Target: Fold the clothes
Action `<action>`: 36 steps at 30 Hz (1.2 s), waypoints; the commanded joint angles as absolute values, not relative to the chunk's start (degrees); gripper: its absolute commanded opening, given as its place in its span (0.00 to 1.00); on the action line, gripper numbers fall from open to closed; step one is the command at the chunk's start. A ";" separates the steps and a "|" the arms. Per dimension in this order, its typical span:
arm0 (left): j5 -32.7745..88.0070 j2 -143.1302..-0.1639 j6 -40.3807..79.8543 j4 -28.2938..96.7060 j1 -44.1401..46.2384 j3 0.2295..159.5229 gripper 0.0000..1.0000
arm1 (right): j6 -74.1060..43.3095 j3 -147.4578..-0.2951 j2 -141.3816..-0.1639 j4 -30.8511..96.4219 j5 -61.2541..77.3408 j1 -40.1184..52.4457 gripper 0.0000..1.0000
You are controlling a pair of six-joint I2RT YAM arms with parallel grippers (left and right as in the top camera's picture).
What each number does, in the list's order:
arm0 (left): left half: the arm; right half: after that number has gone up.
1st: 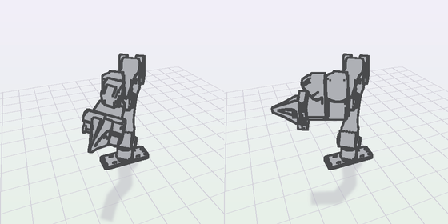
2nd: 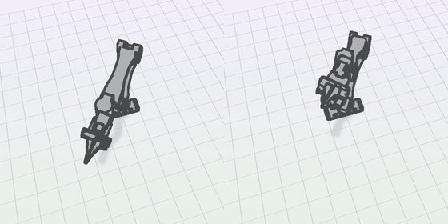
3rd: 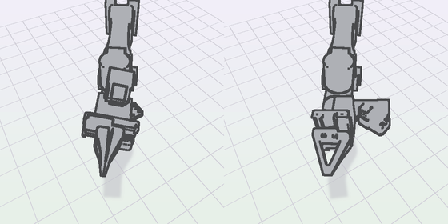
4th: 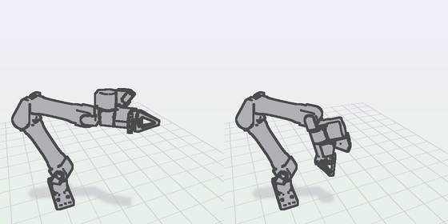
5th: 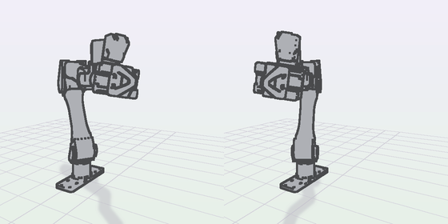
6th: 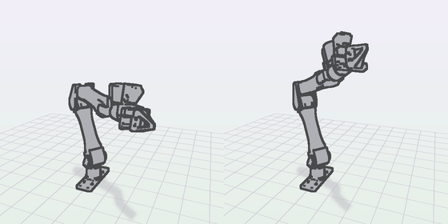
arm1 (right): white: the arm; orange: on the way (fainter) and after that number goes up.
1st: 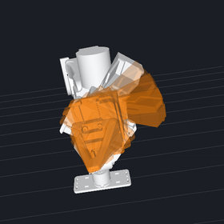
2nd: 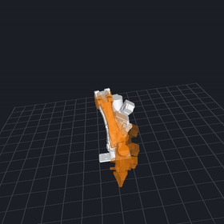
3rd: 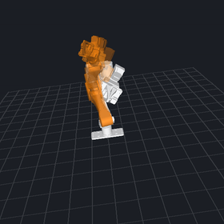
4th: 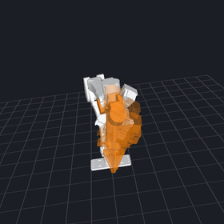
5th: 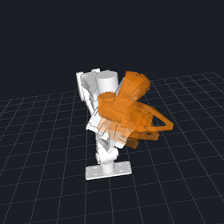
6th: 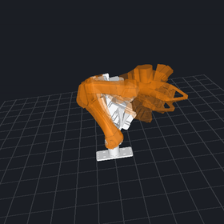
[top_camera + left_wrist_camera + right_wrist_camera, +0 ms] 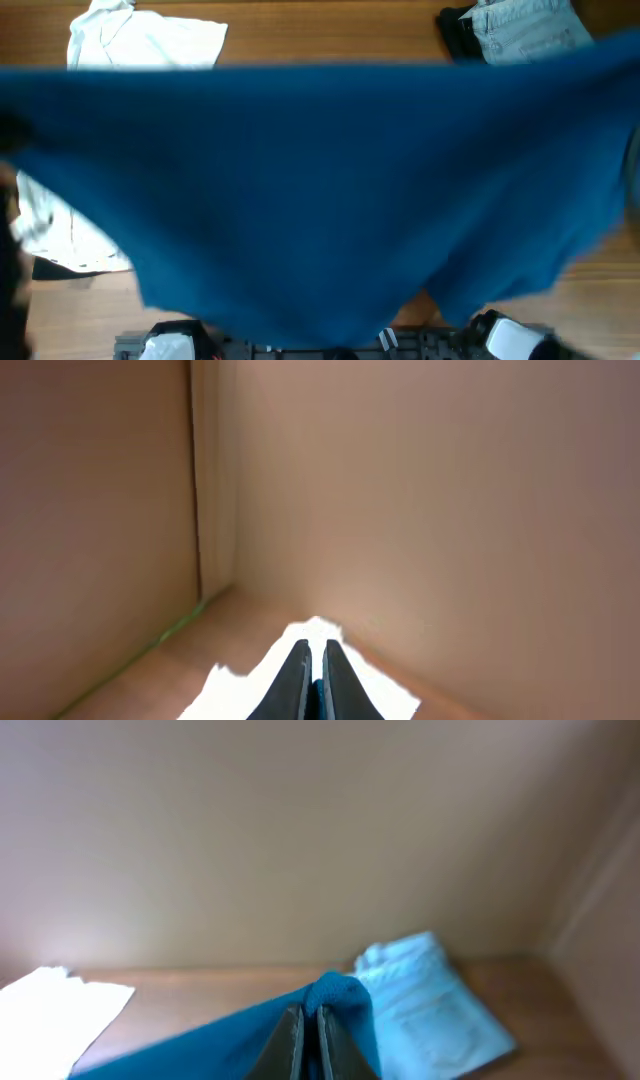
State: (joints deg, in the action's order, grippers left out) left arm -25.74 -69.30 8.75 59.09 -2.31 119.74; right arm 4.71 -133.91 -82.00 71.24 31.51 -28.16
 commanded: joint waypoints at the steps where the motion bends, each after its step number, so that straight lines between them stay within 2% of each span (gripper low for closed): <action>1: -30.09 -78.13 8.93 59.05 -3.92 119.48 0.04 | 8.27 -133.78 -91.02 70.54 36.29 -26.02 0.04; 8: -27.51 -95.77 10.74 56.86 -5.61 119.48 0.04 | 8.78 -133.78 -108.90 63.94 33.43 -16.91 0.04; 14: -27.20 -111.31 10.72 45.01 -5.65 119.48 0.04 | 5.74 -133.78 -126.02 50.85 28.03 -9.85 0.04; 22: -26.41 -122.13 10.74 36.53 -5.65 119.48 0.04 | 3.86 -133.84 -132.64 39.66 19.00 -4.27 0.04; 26: -26.44 -121.45 10.72 39.27 -5.69 119.48 0.04 | 0.93 -133.84 -130.78 44.47 19.40 -4.73 0.04; 32: -26.37 -117.23 10.83 54.02 -5.69 119.48 0.04 | 1.10 -133.84 -124.97 61.91 19.05 -6.70 0.04; 36: -22.11 -116.95 10.98 64.20 -6.15 119.48 0.04 | 1.34 -133.64 -124.29 70.43 18.81 -7.77 0.04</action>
State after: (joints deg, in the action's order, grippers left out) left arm -25.02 -119.98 10.37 59.75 -5.06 119.20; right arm 1.54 -133.12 -126.96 66.70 20.27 -6.55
